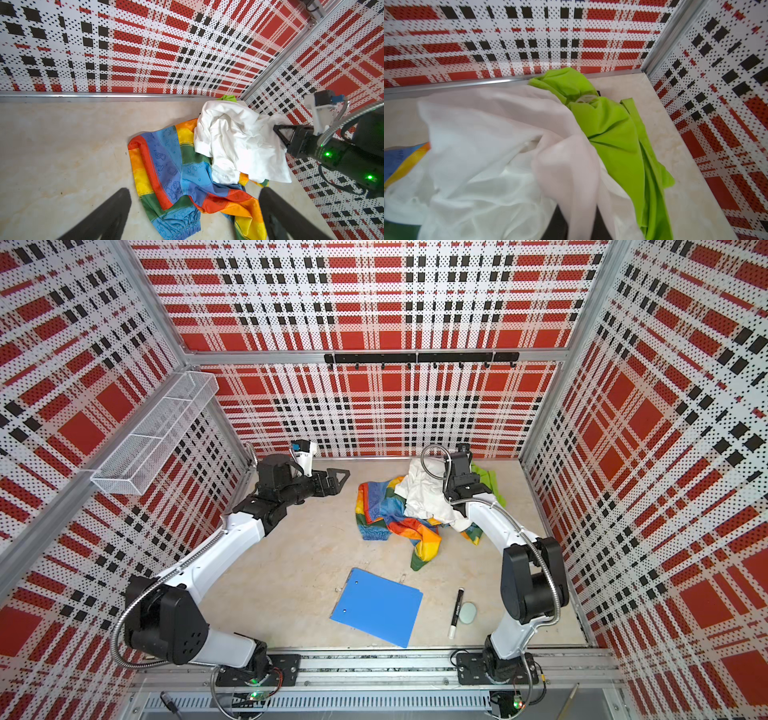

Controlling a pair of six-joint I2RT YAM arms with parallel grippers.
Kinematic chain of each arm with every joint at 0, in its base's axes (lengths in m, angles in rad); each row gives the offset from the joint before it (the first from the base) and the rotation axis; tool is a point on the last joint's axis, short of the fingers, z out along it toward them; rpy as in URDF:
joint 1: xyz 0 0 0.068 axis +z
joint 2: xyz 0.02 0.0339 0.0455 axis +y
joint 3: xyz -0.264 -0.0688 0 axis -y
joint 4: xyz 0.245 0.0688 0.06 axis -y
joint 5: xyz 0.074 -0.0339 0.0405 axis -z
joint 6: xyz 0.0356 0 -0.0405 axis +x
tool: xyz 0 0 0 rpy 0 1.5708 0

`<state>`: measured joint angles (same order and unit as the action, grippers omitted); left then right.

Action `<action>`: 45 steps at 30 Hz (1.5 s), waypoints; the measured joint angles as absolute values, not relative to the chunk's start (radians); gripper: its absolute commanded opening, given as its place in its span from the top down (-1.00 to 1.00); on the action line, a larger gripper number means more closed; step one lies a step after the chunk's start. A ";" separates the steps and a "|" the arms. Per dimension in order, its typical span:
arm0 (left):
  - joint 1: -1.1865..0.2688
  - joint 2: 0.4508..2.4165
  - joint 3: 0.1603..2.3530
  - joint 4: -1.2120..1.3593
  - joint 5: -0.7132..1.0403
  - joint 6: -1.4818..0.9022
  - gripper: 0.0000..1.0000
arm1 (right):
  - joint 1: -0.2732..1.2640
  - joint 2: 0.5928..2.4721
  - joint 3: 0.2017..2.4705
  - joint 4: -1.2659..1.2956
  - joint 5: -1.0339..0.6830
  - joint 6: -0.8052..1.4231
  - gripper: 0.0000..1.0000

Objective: Pick out a specific cloth from the pile

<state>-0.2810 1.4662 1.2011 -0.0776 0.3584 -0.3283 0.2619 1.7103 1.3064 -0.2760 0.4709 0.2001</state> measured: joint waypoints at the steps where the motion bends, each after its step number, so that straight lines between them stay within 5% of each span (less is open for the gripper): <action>1: -0.281 1.466 1.201 -0.078 0.358 -0.328 -0.98 | 0.262 1.720 1.286 -0.270 0.466 0.206 0.72; 7: -0.281 1.465 1.201 -0.083 0.356 -0.325 -0.99 | 0.271 1.803 1.203 -0.228 0.422 0.243 0.39; 12: -0.282 1.465 1.203 -0.099 0.357 -0.316 -0.98 | 0.271 1.773 1.158 -0.182 0.392 0.263 -0.25; 18: -0.281 1.465 1.203 -0.101 0.357 -0.305 -0.98 | 0.271 1.579 1.054 -0.146 0.336 0.271 -0.77; 29: -0.365 1.515 1.242 -0.156 0.225 -0.313 -0.95 | 0.303 1.291 0.913 -0.055 0.168 0.279 -0.99; 45: -0.520 1.874 1.371 -0.222 0.158 -0.471 -0.72 | 0.408 1.031 0.785 -0.057 0.031 0.264 -1.00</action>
